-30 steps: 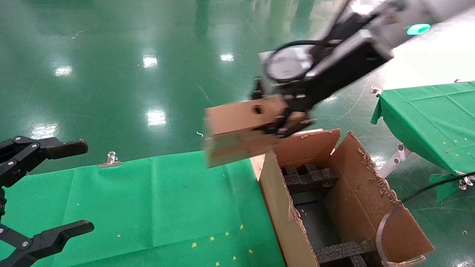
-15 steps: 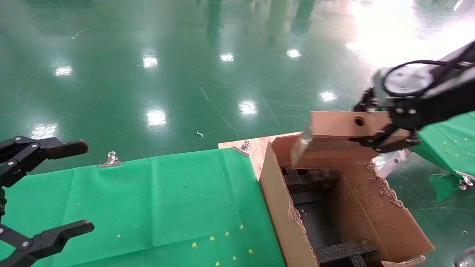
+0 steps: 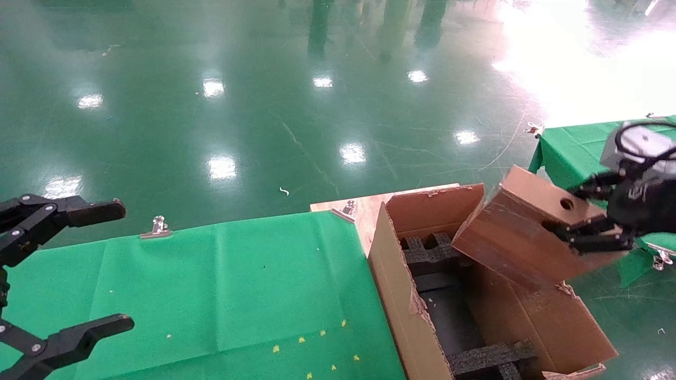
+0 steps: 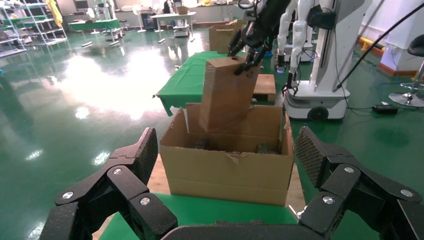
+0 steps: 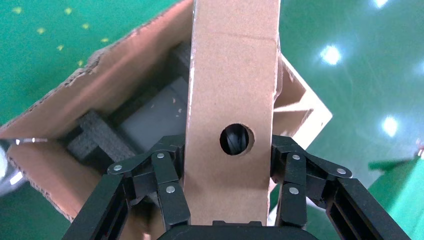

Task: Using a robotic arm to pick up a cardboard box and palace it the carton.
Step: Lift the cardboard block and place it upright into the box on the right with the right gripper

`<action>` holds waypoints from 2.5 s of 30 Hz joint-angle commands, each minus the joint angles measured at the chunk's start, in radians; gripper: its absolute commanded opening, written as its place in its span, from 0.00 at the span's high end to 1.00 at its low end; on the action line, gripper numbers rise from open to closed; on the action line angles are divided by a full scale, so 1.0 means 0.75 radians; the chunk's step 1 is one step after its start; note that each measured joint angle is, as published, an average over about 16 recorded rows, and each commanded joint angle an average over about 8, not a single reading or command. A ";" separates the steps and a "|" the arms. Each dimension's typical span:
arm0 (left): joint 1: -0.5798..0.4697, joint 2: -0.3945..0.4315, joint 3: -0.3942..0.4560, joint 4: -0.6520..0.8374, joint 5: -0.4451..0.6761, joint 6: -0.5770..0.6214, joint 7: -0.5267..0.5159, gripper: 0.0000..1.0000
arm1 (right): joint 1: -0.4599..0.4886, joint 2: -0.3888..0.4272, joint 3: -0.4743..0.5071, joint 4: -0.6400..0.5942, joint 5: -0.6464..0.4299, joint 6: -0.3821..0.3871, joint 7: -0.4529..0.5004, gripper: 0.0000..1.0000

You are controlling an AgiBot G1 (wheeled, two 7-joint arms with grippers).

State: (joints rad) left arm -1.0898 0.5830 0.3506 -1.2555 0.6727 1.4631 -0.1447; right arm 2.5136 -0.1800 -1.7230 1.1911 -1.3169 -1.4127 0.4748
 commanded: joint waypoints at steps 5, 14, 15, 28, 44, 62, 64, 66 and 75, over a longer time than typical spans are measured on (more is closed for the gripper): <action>0.000 0.000 0.000 0.000 0.000 0.000 0.000 0.00 | -0.012 0.162 -0.013 0.147 -0.029 0.113 0.207 1.00; 0.000 0.000 0.000 0.000 0.000 -0.001 0.000 0.00 | -0.026 0.274 -0.030 0.233 0.000 0.215 0.286 1.00; 0.000 0.000 0.000 0.000 0.000 -0.001 0.000 0.00 | -0.026 0.271 -0.029 0.230 0.000 0.212 0.284 1.00; 0.000 0.000 0.000 0.000 0.000 0.000 0.000 0.00 | -0.036 0.221 -0.034 0.189 -0.008 0.181 0.284 1.00; 0.000 0.000 0.000 0.000 -0.001 -0.001 0.000 0.00 | -0.193 0.177 -0.181 0.218 -0.132 0.410 0.729 1.00; 0.000 0.000 0.001 0.000 -0.001 -0.001 0.000 0.00 | -0.330 0.113 -0.291 0.221 -0.093 0.572 0.900 1.00; 0.000 0.000 0.001 0.000 -0.001 -0.001 0.000 0.00 | -0.340 0.109 -0.299 0.220 -0.099 0.589 0.908 1.00; 0.000 0.000 0.001 0.000 -0.001 -0.001 0.000 0.00 | -0.350 0.106 -0.306 0.219 -0.110 0.613 0.919 1.00; 0.000 0.000 0.001 0.000 -0.001 -0.001 0.000 0.00 | -0.374 0.099 -0.322 0.218 -0.194 0.755 0.984 1.00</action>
State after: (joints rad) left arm -1.0897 0.5827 0.3511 -1.2552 0.6721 1.4626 -0.1444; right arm 2.2336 -0.1081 -1.9639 1.3546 -1.4580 -0.8551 1.2124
